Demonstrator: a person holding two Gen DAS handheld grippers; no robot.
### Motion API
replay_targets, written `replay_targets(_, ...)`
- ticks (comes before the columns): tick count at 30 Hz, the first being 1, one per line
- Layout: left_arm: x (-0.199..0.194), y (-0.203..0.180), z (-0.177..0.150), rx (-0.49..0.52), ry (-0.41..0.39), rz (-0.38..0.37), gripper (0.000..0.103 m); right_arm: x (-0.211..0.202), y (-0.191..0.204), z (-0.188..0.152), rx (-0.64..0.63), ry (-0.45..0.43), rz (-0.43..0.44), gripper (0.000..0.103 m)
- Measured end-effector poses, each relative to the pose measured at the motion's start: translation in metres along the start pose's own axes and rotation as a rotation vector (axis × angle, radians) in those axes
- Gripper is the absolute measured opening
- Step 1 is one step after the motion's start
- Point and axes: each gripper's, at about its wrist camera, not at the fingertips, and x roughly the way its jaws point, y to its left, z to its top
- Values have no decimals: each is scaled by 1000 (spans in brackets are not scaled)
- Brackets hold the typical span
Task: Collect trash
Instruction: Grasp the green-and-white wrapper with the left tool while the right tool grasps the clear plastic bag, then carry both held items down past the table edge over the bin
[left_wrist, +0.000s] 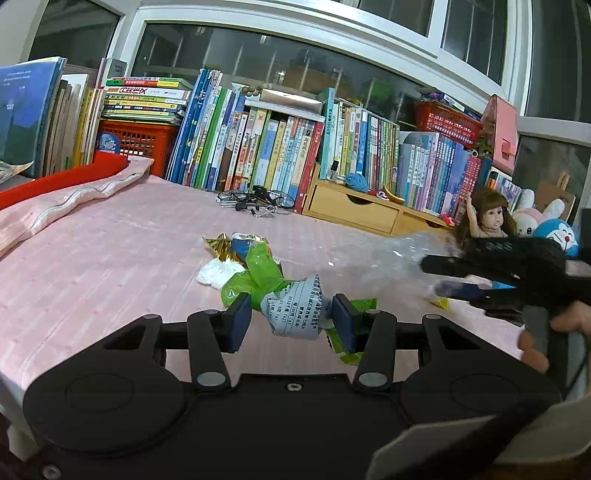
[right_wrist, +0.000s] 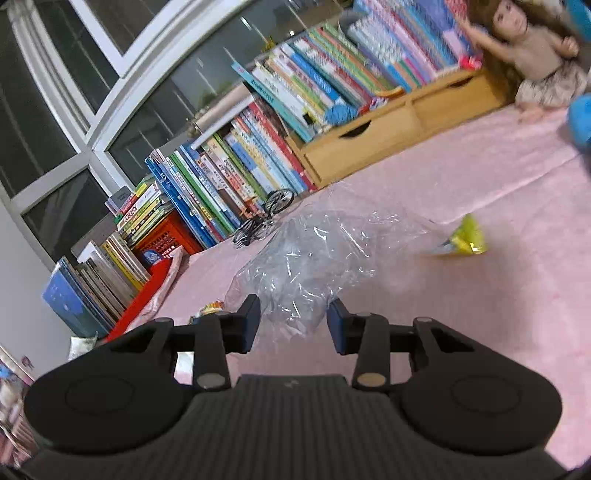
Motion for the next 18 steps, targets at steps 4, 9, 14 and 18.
replay_targets(4, -11, -4, -3, 5, 11, -14, 45, -30, 1, -10, -61, -20, 1, 44)
replay_targets(9, -31, -10, -9, 43, 30, -14, 45, -67, 5, -31, -139, -43, 15, 44)
replay_targets(14, -52, -16, -24, 98, 80, -23, 45, -97, 4, -63, -204, -48, 26, 44)
replay_targets(18, -69, -20, -37, 116, 127, -36, 45, -123, 2, -88, -229, -89, 34, 44)
